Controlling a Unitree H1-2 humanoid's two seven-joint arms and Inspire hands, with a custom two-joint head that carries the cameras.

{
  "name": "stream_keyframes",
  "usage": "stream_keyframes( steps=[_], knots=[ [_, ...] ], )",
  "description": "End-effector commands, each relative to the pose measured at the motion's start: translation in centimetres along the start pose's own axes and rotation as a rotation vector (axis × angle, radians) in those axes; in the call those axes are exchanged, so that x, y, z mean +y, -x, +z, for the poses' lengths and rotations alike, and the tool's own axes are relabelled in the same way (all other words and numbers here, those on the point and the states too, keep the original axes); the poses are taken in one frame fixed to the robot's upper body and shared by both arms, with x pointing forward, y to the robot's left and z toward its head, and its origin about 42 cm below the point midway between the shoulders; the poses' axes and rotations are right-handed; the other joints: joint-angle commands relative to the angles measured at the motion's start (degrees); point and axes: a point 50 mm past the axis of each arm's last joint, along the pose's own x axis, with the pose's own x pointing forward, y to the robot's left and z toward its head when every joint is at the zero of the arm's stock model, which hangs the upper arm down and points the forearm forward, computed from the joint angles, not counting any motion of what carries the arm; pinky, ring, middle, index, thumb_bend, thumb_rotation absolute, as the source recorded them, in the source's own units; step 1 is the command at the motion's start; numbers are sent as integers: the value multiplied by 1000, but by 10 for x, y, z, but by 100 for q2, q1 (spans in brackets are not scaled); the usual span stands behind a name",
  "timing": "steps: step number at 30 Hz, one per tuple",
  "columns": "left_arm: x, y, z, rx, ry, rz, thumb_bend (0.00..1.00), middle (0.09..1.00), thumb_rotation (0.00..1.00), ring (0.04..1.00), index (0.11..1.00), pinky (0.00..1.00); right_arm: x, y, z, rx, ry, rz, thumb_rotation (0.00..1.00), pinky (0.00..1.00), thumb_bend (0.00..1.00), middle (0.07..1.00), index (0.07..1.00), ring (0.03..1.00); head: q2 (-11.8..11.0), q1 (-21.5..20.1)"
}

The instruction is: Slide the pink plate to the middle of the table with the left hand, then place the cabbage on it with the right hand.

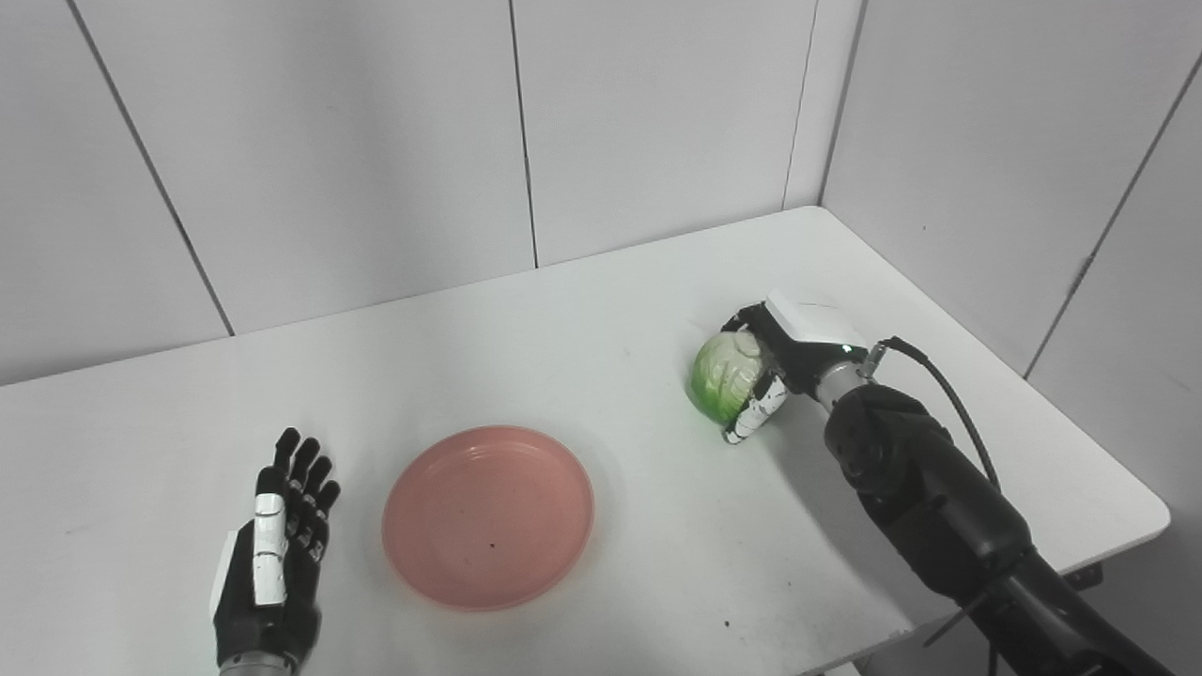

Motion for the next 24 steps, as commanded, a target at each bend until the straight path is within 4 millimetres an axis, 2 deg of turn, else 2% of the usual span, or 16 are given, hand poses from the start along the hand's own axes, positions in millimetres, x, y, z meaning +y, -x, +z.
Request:
stream_keyframes(
  steps=[1,3,8,11,14,19,22,24],
  knots=[
    [7,11,-13,60,-2,22,782,1000,933,1000,1000,1000,-21,-4,8,-20,4,-108,0,196,533,471,481,269,-3,5],
    [7,12,-13,62,-5,23,785,1000,936,1000,1000,1000,-23,-2,11,-21,-1,-132,0,164,533,470,481,236,-6,13],
    [7,12,-14,66,-4,20,792,1000,935,1000,1000,1000,-33,2,20,-56,-20,-201,0,179,533,471,482,260,-6,19],
    [5,11,-14,69,-6,27,799,1000,937,1000,1000,1000,-44,8,31,-88,-55,-230,0,161,533,470,482,241,-8,72],
    [3,11,-13,68,-6,15,798,1000,943,1000,1000,1000,-53,14,41,-131,-84,-260,0,171,532,471,483,265,-10,112],
    [-3,10,-14,60,12,28,802,1000,912,1000,1000,1000,-57,22,58,-191,-83,-276,0,148,532,471,483,239,16,277],
    [-9,11,-13,45,-1,22,789,1000,919,1000,1000,1000,-54,26,66,-254,-98,-281,0,161,532,472,482,256,56,515],
    [-13,12,-10,37,-20,29,773,1000,928,1000,1000,1000,-52,28,70,-289,-91,-285,0,215,528,428,497,321,81,669]
  ],
)
